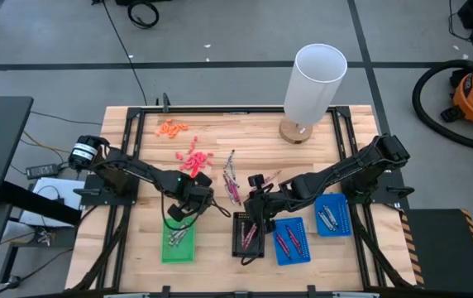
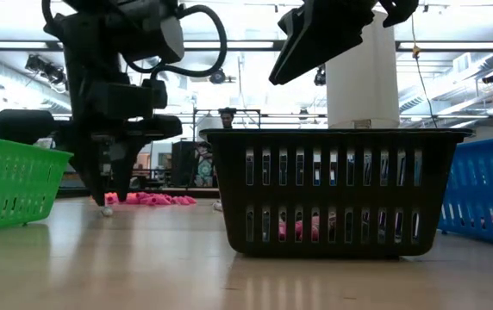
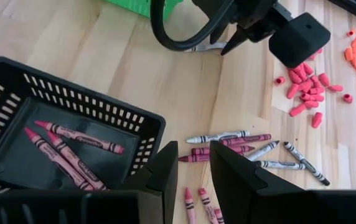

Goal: Sort crayons
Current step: Put the white crayon into the green bin

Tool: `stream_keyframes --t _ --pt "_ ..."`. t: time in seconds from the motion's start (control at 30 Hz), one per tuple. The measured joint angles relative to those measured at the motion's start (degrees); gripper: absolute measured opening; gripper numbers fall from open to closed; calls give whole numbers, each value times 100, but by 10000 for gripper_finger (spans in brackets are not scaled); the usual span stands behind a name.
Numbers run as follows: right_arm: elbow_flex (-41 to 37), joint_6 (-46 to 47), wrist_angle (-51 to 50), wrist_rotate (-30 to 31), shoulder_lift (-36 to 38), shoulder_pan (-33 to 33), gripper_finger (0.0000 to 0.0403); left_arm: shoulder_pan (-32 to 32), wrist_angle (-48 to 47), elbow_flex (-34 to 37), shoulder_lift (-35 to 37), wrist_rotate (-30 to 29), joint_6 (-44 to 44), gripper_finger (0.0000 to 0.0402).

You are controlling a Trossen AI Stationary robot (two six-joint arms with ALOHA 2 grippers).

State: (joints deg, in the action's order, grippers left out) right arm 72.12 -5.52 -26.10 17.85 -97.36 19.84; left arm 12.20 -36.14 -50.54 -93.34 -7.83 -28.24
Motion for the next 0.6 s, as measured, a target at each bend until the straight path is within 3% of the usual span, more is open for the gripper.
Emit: stream_keyframes --t 0.6 --pt "0 -20 77 0 0 0 101 -16 -76 -157 0 159 -98 116"
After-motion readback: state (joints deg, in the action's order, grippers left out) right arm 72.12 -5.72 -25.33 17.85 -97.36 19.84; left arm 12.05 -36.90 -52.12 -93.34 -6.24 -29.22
